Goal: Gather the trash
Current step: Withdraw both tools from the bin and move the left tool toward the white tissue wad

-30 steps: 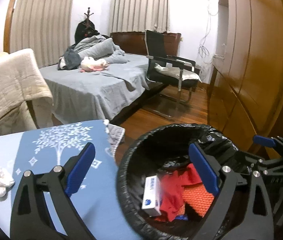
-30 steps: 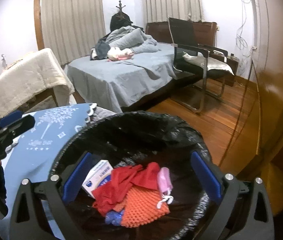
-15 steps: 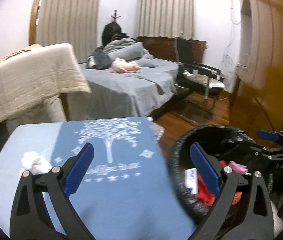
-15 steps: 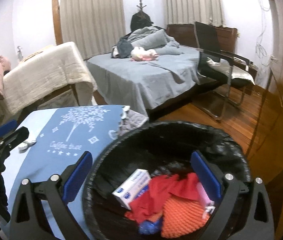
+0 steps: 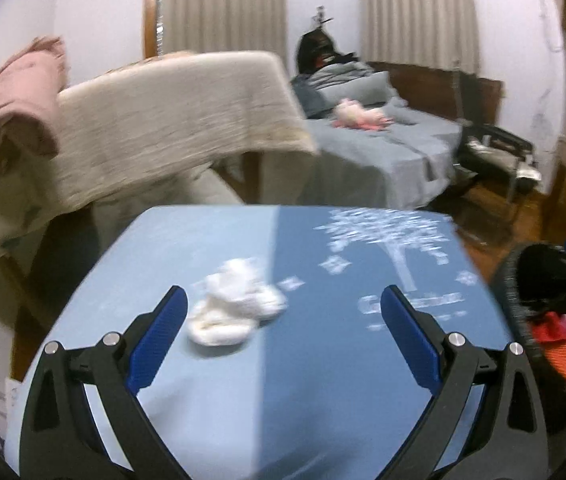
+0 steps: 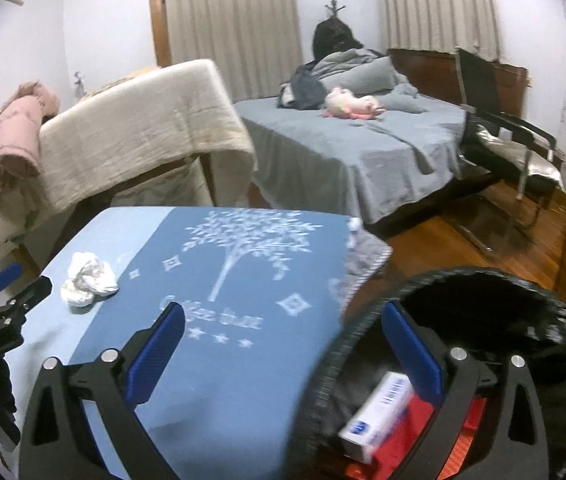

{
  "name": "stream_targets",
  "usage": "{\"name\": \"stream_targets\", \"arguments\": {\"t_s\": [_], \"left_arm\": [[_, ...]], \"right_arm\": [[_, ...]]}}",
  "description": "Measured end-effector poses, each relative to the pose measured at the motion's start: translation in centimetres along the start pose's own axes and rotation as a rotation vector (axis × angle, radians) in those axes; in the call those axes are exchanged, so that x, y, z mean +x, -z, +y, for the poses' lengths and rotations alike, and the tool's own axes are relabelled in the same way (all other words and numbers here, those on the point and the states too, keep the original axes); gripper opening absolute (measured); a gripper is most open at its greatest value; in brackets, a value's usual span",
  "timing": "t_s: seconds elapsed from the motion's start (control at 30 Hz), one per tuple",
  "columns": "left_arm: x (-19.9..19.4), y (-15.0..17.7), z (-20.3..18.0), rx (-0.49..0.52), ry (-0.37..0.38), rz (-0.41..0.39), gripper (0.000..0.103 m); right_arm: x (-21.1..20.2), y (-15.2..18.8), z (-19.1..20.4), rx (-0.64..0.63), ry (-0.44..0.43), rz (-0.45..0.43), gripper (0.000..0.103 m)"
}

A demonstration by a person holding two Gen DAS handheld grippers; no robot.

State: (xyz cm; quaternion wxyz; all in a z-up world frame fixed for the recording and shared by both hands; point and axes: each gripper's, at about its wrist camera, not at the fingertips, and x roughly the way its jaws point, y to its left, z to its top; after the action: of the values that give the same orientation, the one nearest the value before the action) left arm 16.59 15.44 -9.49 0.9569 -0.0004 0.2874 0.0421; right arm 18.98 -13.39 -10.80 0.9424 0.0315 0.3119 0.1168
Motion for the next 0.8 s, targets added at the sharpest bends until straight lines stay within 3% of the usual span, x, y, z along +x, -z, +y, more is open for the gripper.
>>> {"name": "stream_targets", "arguments": {"t_s": [0.2, 0.5, 0.7, 0.8], "left_arm": [[3.2, 0.8, 3.3, -0.035, -0.049, 0.052, 0.095], [6.6, 2.0, 5.3, -0.064, -0.025, 0.112, 0.094], [8.5, 2.4, 5.5, -0.076, 0.031, 0.168, 0.071], [9.0, 2.4, 5.3, -0.074, 0.061, 0.188, 0.053]], "right_arm": [[3.0, -0.5, 3.7, -0.039, -0.03, 0.006, 0.097], [5.8, -0.4, 6.4, -0.059, -0.054, 0.035, 0.097], [6.8, -0.1, 6.9, -0.059, -0.053, 0.056, 0.097], [7.0, 0.0, 7.2, -0.063, -0.053, 0.062, 0.097]]}}
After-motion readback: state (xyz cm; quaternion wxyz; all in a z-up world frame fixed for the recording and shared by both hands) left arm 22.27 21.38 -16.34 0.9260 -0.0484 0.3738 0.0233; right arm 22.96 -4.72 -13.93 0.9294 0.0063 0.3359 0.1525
